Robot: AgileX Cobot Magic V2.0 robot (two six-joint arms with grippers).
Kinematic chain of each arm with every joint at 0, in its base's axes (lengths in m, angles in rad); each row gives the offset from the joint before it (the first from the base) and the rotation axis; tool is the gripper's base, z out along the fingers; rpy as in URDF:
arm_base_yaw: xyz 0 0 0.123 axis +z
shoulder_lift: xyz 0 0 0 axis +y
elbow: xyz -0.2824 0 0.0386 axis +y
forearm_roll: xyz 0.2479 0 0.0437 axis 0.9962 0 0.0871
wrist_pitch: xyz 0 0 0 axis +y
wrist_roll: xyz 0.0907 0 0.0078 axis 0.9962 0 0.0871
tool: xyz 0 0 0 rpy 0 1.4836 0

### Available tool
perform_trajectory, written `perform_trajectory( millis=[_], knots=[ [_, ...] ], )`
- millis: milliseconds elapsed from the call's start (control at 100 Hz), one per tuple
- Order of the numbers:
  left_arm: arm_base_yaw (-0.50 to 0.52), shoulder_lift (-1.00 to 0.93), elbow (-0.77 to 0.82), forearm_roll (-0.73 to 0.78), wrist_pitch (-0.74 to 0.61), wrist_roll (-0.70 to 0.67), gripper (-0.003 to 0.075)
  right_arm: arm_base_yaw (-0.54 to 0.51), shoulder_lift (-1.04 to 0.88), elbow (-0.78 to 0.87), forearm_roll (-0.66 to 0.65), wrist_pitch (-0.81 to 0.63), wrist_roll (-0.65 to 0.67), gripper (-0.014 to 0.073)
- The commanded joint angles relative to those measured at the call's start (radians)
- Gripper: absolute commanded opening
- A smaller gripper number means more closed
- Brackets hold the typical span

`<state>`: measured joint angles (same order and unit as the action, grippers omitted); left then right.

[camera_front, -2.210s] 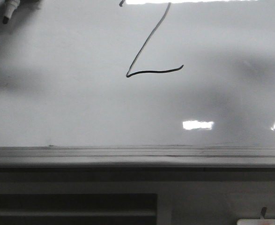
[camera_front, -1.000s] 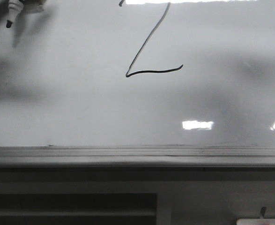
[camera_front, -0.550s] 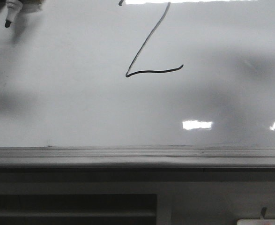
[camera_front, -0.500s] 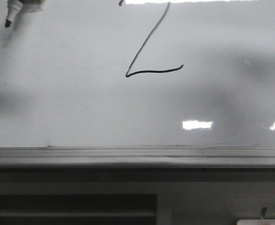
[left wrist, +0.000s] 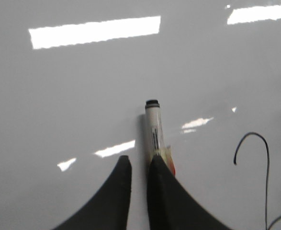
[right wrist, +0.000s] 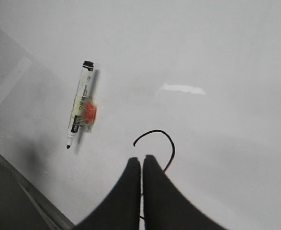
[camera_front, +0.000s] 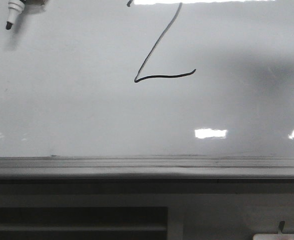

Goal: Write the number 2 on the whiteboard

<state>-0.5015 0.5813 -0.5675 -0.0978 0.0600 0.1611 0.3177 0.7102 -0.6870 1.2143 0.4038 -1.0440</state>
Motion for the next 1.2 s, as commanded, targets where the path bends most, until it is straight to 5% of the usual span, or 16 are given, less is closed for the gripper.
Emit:
perform_trajectory(
  millis=[0,480,1190],
  knots=[
    [0.003,-0.05,-0.014,0.013,0.01,0.002,-0.002,-0.007,-0.067,0.017,0.009,-0.057,-0.046,-0.0053],
    [-0.033,-0.394,0.27,-0.072,-0.105,0.0,-0.002,-0.007,-0.636,0.472,0.011,-0.212,-0.097,-0.0053],
    [-0.069,-0.431,0.287,-0.094,-0.107,0.0,-0.002,-0.007,-0.671,0.529,0.011,-0.209,-0.097,-0.0053]
  ],
)
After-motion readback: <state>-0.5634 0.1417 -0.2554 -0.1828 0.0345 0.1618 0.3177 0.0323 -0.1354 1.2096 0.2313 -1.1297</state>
